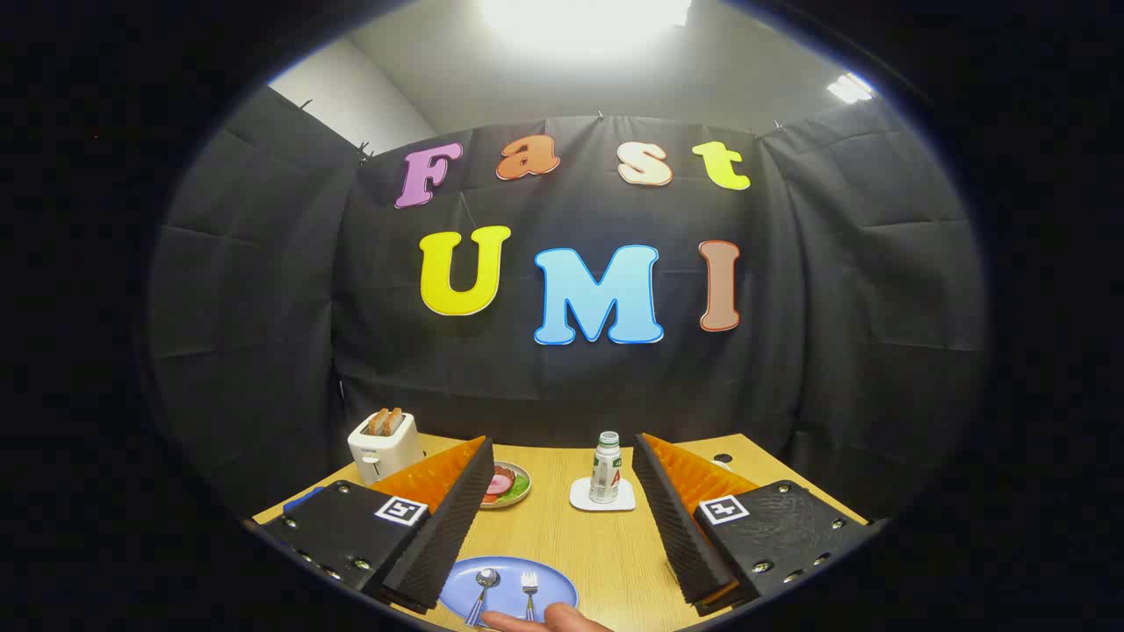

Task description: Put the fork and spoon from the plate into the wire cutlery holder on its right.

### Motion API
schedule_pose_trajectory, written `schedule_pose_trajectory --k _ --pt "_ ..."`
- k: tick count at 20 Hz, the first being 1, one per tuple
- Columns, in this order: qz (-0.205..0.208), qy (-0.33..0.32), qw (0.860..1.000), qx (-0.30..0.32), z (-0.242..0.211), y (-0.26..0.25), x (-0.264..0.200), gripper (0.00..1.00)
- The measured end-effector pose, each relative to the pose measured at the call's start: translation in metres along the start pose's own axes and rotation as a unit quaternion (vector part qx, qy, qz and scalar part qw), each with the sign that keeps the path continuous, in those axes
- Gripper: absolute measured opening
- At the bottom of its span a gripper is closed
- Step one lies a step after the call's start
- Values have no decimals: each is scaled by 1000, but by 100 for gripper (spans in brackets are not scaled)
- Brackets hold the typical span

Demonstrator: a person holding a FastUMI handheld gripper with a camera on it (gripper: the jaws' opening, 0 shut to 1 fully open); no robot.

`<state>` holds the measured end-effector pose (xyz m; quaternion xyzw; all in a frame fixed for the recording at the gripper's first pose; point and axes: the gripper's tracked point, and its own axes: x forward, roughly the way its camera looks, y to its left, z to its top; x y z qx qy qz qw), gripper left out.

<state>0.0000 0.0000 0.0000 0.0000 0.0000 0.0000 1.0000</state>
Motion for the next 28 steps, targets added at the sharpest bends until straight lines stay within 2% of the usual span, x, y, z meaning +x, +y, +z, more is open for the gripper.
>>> schedule_pose_trajectory --k 7,14,22,28 --pt "9 21 1000 -11 -9 12 -3 97" --pt "9 16 999 -36 -9 22 1 97" --pt "23 64 996 -64 -45 33 3 97" --pt "33 125 990 -53 -90 39 7 95"
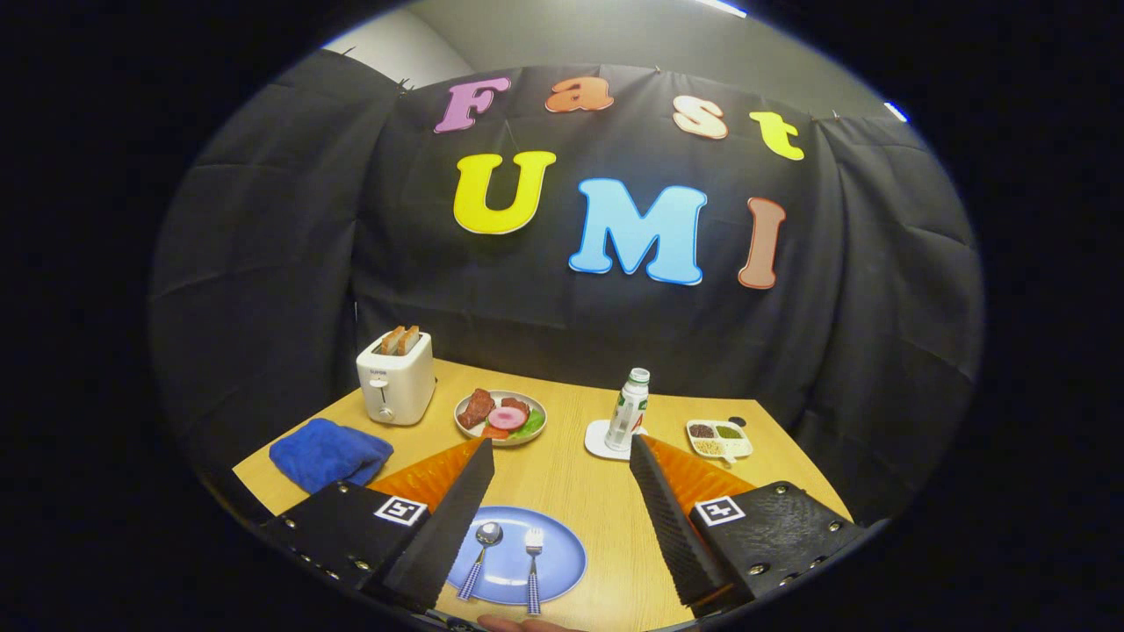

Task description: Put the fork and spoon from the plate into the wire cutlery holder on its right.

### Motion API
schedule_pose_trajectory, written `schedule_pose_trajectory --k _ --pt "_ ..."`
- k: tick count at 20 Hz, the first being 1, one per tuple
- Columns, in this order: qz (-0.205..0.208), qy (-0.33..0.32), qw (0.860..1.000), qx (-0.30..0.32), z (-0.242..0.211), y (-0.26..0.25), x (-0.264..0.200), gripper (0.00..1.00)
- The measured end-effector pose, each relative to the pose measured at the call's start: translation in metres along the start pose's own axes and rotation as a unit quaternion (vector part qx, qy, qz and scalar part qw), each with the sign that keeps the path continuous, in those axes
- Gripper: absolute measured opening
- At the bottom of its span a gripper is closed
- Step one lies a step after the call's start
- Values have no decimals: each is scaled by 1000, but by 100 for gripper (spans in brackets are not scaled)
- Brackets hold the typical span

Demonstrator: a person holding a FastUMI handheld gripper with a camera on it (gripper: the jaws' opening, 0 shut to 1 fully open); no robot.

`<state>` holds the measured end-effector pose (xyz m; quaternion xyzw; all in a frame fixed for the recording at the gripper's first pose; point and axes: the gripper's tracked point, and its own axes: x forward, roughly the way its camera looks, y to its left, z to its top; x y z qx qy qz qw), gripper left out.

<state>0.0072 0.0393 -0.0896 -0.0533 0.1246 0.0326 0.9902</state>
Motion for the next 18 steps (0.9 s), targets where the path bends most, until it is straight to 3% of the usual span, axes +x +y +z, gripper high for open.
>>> schedule_pose_trajectory --k 13,18 --pt "24 143 989 6 -102 18 26 95" --pt "34 207 978 10 -141 21 34 93"
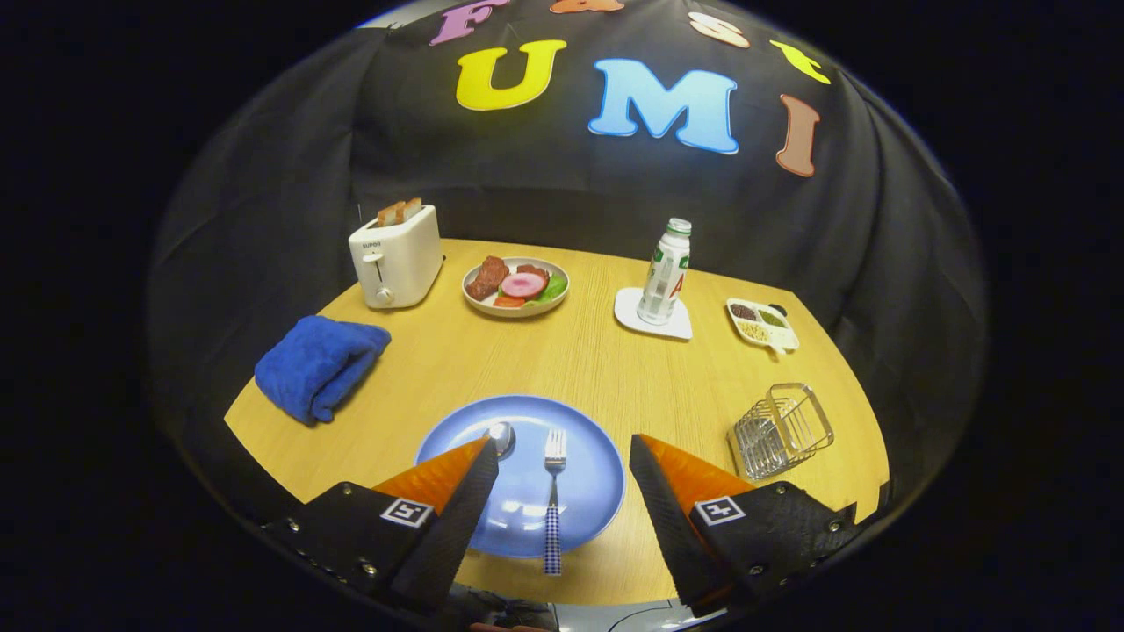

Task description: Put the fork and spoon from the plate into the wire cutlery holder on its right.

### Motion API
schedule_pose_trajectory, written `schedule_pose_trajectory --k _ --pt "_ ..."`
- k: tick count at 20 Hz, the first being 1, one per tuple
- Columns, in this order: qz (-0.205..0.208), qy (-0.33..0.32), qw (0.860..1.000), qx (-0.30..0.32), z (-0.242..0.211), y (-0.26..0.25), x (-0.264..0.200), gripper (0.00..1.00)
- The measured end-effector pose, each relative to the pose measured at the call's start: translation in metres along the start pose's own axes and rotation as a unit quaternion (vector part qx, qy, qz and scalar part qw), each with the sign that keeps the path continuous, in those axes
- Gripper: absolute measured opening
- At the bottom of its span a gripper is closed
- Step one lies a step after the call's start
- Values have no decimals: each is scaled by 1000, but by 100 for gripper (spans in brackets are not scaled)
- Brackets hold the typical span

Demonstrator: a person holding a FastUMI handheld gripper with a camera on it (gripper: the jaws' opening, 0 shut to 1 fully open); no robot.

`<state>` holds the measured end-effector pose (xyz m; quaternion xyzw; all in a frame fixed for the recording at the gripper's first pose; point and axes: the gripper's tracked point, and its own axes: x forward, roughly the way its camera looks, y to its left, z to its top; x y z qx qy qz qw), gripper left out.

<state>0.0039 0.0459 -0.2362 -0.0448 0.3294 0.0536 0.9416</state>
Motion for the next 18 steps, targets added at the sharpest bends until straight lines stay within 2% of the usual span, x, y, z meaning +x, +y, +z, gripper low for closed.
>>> schedule_pose_trajectory --k 3,5,6,8,15,18 --pt "6 51 999 4 -26 3 14 92" --pt "15 79 997 3 -39 6 23 86" --pt "6 94 996 -6 -46 2 24 71" --pt "13 120 993 -10 -61 6 29 40" --pt "13 170 985 -29 -87 13 42 39" --pt "15 182 983 -16 -96 18 48 39"
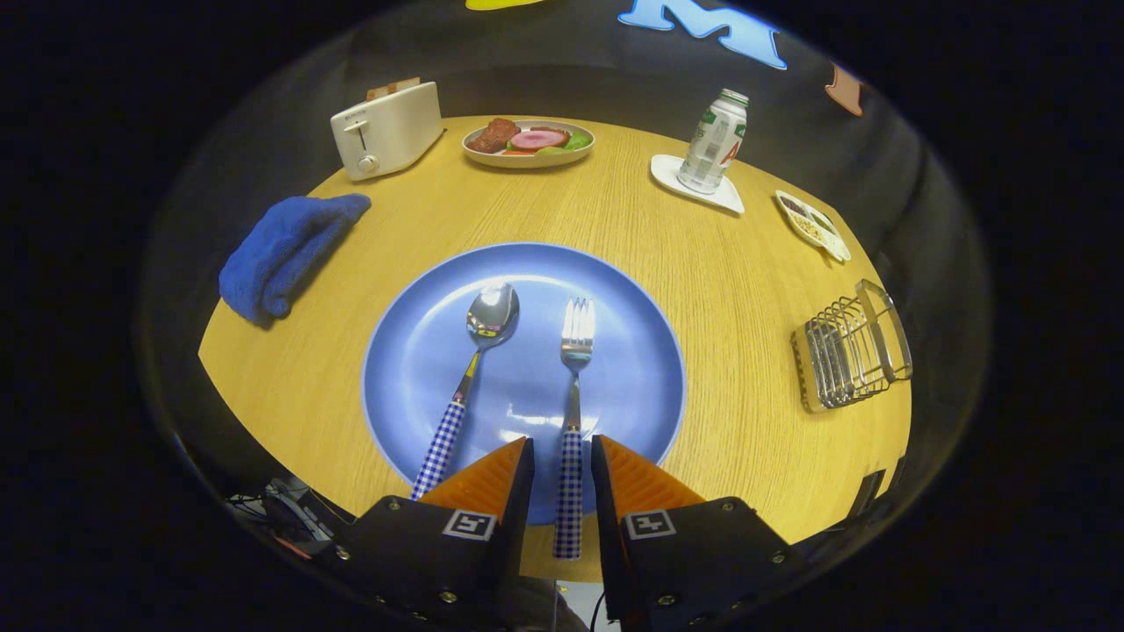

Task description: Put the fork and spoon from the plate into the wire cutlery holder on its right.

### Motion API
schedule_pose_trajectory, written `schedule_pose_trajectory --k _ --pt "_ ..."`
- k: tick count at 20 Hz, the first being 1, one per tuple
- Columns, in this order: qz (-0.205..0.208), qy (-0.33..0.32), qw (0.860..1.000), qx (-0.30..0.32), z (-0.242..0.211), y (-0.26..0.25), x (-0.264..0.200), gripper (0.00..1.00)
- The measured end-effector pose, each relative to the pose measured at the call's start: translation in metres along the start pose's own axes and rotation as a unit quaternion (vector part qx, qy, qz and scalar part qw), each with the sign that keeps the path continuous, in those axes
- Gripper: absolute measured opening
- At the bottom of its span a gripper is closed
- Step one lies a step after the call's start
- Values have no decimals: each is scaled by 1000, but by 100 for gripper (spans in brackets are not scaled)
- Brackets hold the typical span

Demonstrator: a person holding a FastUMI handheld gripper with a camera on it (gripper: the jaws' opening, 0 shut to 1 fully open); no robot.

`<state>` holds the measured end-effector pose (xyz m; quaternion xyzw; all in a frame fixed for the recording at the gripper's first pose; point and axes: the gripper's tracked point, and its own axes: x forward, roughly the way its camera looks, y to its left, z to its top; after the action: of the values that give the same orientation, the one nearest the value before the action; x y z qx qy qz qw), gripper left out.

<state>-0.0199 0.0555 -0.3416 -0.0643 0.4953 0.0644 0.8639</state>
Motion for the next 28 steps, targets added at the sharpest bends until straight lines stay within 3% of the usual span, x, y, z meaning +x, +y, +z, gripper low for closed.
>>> schedule_pose_trajectory --k 1,3,6,7,20,28 --pt "-22 11 1000 -5 22 -13 -10 39" --pt "-25 16 1000 5 6 -14 6 9" --pt "-29 37 999 -3 6 -14 5 9" --pt "-29 46 998 -11 5 -14 6 1" --pt "26 95 991 -91 6 -31 -36 1" --pt "15 143 969 -202 -14 -85 -81 1"
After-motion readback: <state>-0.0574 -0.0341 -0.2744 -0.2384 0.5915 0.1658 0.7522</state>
